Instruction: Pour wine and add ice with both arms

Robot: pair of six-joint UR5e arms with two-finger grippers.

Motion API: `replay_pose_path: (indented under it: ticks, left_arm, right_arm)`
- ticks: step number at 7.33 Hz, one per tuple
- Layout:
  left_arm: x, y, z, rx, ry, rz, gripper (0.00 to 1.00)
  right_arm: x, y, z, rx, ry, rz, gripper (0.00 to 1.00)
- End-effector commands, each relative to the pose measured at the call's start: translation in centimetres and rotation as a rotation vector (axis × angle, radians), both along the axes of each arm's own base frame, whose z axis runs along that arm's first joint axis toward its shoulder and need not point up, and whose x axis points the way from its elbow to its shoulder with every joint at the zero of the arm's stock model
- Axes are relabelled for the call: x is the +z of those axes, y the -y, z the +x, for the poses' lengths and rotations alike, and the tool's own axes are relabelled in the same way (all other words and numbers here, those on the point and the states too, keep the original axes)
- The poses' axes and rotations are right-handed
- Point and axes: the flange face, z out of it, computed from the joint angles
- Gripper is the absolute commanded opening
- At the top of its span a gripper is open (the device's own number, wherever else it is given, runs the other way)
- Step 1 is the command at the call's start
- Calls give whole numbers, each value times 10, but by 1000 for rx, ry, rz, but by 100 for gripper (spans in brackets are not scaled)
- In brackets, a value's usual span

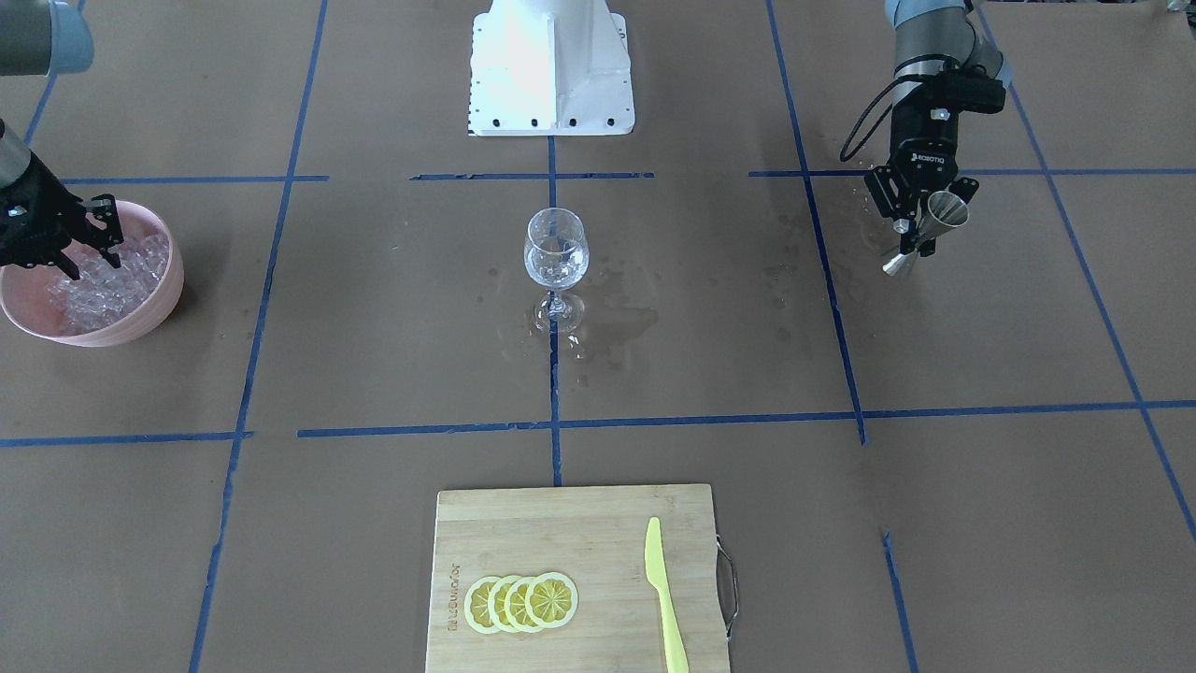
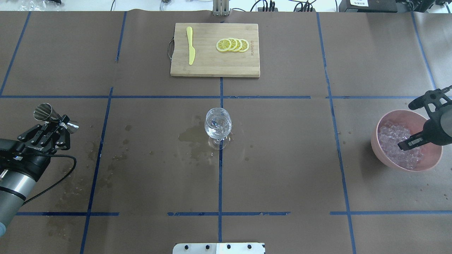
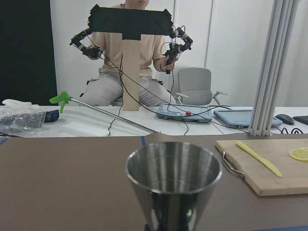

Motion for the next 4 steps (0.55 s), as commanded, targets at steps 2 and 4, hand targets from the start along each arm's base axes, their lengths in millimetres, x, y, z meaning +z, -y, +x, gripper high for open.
replay_pose_path:
  ticks: [2,4]
  left_arm:
    - [-1,0,0,0,-8,2,0]
    - [-2,-1,3,3,-11,2,0]
  right_arm:
    - [-2,-1,0,-8,1,4,0]
    - [-14,7,20,29,36,4,0]
